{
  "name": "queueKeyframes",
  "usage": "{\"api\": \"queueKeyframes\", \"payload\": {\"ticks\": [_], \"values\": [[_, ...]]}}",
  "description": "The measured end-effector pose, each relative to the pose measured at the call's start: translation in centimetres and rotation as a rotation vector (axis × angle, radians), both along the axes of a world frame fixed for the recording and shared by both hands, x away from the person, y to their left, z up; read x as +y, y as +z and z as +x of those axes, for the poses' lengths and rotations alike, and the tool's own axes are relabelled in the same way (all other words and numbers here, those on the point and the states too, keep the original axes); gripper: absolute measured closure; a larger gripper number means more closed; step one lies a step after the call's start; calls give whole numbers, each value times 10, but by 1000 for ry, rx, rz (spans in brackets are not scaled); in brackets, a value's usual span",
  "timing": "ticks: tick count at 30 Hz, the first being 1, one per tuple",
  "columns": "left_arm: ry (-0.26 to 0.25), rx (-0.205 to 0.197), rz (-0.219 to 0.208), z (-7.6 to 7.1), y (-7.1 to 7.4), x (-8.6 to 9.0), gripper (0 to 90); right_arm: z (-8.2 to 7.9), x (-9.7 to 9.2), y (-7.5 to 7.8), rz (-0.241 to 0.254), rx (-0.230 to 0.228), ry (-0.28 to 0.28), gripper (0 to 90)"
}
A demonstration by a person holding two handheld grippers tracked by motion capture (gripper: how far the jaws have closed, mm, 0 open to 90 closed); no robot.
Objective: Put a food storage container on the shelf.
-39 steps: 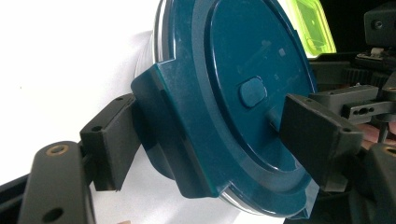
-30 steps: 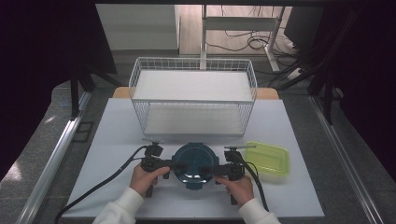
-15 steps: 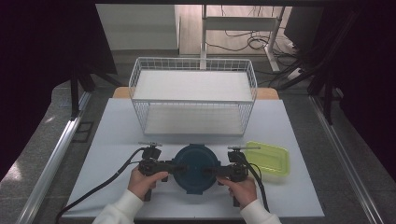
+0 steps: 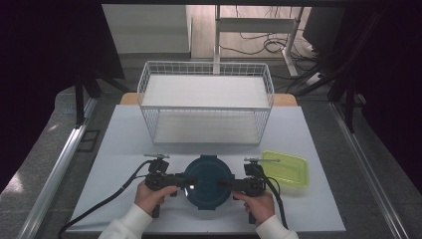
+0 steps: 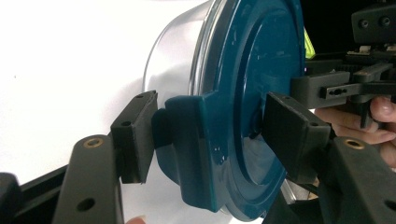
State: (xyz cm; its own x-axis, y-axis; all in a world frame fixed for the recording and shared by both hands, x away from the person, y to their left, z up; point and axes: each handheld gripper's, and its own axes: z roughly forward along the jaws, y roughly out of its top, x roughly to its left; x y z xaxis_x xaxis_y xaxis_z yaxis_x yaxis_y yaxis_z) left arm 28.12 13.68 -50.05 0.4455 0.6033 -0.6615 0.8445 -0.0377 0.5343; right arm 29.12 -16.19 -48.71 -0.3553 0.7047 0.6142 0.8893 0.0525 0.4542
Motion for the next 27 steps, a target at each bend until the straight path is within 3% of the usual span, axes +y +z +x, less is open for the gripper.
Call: {"api": "queueKeyframes", "payload": {"ticks": [11, 27], "values": [[6, -5, 18, -3, 4, 0, 378, -2, 1, 0, 10, 7, 0, 296], [4, -38, 13, -3, 17, 7, 381, 0, 8, 17, -13, -46, 26, 297]]}}
